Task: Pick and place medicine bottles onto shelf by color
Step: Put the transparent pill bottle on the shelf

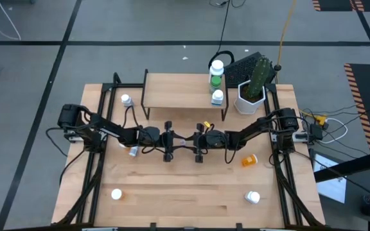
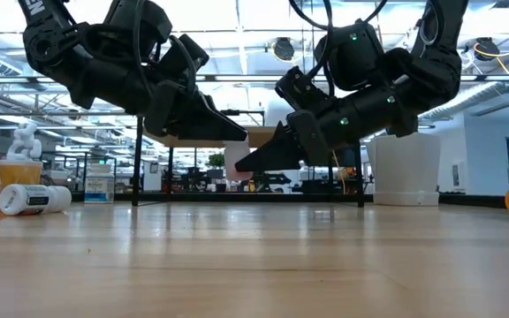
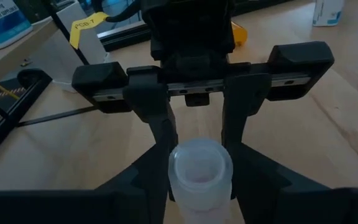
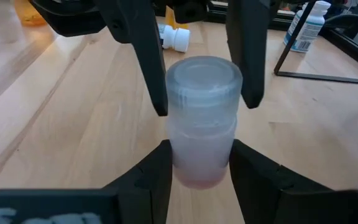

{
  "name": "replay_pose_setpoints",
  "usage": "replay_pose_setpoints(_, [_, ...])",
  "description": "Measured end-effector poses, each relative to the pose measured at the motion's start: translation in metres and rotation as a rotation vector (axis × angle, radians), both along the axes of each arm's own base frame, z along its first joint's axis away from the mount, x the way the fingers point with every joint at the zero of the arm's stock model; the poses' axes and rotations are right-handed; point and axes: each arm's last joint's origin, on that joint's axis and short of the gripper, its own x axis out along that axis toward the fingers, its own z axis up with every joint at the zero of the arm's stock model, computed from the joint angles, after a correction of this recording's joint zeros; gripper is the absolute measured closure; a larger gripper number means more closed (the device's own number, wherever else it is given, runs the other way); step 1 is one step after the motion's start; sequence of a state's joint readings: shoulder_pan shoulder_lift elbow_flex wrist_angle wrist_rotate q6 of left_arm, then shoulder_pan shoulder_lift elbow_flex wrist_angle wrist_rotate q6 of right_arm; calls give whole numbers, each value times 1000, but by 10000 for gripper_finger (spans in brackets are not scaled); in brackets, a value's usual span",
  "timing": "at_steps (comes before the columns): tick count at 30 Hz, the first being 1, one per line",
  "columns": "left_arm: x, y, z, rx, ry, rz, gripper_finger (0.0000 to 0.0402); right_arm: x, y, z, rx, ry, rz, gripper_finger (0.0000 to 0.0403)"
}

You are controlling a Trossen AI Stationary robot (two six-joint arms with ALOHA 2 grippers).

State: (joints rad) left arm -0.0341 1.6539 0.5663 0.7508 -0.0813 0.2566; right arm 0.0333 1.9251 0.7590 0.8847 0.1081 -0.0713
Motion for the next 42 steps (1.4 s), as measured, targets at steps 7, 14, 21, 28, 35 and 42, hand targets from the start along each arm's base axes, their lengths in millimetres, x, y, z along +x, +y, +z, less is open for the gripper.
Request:
replay_pose_setpoints(7, [0,0,0,0,3,1,245,-3,-1,-1,-4,-15,-30,238])
replay_pose_setpoints(14, [0,7,-1,-56,5,52,255,-8,-4,-2,-38,-2,-124,180])
replay_pose_setpoints(21, [-1,15,5,-92,-23,115,248,-33,0,8,84,62,-152,166])
replay_pose_setpoints(28, [30,31,46,-82,68,205,246,-66,12,8,280,123,-114,180])
replay_pose_setpoints(35, [57,70,116,-41,29,292,246,-84,18,-2,263,135,-164,190])
replay_pose_setpoints(42, [64,135,164,-17,-71,366,245,-84,18,-2,251,120,-170,190])
